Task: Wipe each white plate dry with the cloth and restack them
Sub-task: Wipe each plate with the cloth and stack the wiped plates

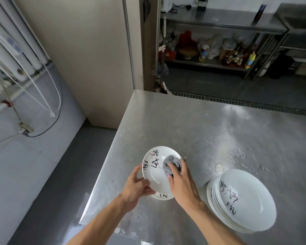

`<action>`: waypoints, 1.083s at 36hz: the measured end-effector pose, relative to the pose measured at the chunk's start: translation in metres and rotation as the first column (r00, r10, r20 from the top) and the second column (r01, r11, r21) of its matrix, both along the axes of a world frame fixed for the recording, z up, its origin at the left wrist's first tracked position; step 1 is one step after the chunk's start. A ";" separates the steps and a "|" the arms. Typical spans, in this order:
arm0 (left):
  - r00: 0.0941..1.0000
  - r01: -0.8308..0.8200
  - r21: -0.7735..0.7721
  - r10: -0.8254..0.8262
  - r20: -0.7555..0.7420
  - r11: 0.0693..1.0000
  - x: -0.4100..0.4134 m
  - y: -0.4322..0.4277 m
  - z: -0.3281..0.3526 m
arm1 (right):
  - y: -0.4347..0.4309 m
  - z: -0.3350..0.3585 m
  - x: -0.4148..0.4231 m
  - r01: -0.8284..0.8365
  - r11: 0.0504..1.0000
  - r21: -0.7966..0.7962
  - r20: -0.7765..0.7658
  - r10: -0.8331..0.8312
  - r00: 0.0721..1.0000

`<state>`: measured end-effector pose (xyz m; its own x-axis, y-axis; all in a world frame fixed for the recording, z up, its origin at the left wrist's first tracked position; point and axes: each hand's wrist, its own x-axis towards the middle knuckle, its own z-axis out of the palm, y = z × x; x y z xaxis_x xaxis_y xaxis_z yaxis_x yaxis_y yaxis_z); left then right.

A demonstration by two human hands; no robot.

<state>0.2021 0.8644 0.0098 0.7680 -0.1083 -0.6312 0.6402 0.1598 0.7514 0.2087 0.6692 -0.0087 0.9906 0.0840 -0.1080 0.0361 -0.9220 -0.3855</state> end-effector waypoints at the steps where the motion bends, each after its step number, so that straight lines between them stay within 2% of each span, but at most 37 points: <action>1: 1.000 0.012 0.002 -0.012 0.012 1.000 -0.002 0.000 0.004 | 0.001 0.004 0.005 0.018 1.000 0.014 -0.006 -0.018 1.000; 5: 0.996 0.061 -0.012 -0.060 0.066 0.998 -0.013 0.001 0.017 | 0.009 0.019 0.022 0.053 0.988 0.145 0.007 -0.054 0.999; 9: 0.991 0.068 -0.019 -0.065 0.121 0.997 -0.019 0.003 0.031 | 0.030 0.030 0.024 -0.096 0.955 0.282 0.087 0.074 0.993; 13: 0.980 0.072 -0.001 -0.070 0.187 0.997 -0.020 0.014 0.042 | 0.050 0.035 0.018 -0.270 0.899 0.345 0.150 0.231 0.961; 18: 0.973 0.005 -0.007 -0.003 0.229 1.000 -0.022 0.034 0.051 | 0.054 0.036 0.005 -0.355 0.846 0.397 0.144 0.324 0.935; 23: 0.966 -0.124 0.005 0.119 0.228 0.992 -0.022 0.051 0.051 | 0.044 0.046 0.002 -0.326 0.902 0.282 0.119 0.304 0.945; 27: 0.967 -0.132 0.013 0.125 0.224 0.991 -0.028 0.055 0.054 | 0.037 0.052 0.006 -0.310 0.933 0.183 0.146 0.286 0.947; 31: 0.970 -0.051 0.025 0.043 0.241 0.998 -0.036 0.056 0.060 | 0.035 0.056 0.018 -0.207 0.947 0.244 0.233 0.150 0.961; 34: 0.963 0.020 0.025 -0.026 0.269 0.999 -0.041 0.053 0.068 | 0.041 0.062 0.025 -0.124 0.940 0.317 0.240 0.047 0.970; 36: 0.956 0.061 0.030 -0.067 0.284 0.998 -0.043 0.049 0.072 | 0.048 0.067 0.028 -0.106 0.924 0.366 0.218 0.025 0.976; 39: 0.941 0.107 0.038 -0.114 0.320 0.994 -0.042 0.044 0.077 | 0.062 0.077 0.029 -0.169 0.889 0.425 0.234 0.072 0.969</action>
<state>0.1601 0.9082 0.0865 0.9141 -0.1943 -0.3560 0.3772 0.0853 0.9222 0.2382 0.7315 0.0685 0.9654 0.1950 0.1734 0.2593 -0.6434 -0.7203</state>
